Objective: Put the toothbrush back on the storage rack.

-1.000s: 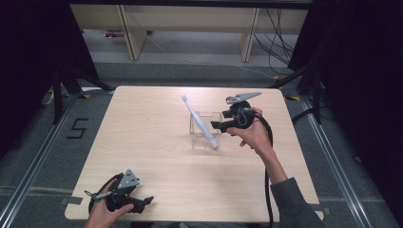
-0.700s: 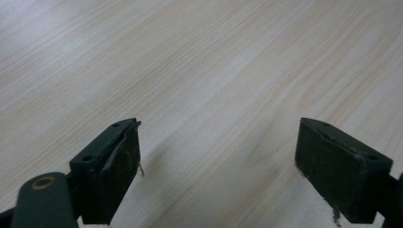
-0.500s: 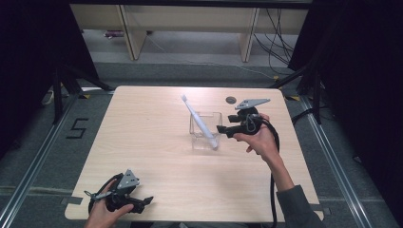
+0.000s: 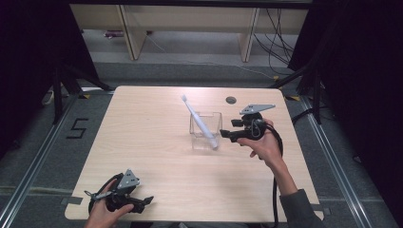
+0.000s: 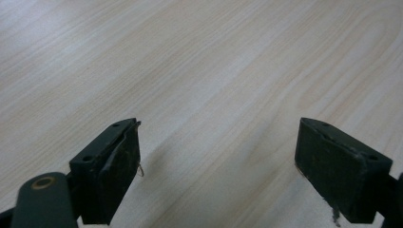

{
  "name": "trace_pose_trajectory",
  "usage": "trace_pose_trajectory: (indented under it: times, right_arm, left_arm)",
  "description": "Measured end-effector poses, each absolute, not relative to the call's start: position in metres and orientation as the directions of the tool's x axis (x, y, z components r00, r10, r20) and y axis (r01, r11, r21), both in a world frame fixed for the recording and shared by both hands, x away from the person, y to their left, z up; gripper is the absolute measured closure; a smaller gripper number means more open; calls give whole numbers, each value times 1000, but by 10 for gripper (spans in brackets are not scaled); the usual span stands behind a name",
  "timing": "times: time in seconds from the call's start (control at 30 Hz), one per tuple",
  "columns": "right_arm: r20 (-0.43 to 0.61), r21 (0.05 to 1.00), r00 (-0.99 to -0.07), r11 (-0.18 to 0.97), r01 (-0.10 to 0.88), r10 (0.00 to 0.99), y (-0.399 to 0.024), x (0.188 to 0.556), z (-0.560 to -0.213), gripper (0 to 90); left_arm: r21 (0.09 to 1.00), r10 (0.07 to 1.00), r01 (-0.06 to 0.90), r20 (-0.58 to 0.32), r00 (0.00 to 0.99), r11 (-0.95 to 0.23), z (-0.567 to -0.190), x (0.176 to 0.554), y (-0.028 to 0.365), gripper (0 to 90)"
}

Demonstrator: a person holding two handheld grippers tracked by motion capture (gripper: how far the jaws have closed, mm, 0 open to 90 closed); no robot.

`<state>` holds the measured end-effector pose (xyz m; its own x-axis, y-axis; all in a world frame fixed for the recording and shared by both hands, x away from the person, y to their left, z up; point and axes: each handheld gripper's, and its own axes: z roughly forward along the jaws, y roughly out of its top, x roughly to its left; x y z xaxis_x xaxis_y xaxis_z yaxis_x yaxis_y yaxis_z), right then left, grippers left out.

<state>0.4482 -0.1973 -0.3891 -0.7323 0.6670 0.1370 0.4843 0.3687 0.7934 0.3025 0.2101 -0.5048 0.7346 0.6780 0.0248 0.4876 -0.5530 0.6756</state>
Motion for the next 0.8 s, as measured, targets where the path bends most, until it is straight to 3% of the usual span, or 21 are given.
trace_pose_trajectory:
  times: [0.3,0.8]
  right_arm:
    - [104,805,-728,372,462,678,-203,446,-392,302]
    - [135,794,-714,356,493,688,-208,433,-400,274]
  left_arm:
    - [676,682,492,21,731,-549,-505,302,210,149]
    - [681,684,491,20,729,-544,-504,302,210,149]
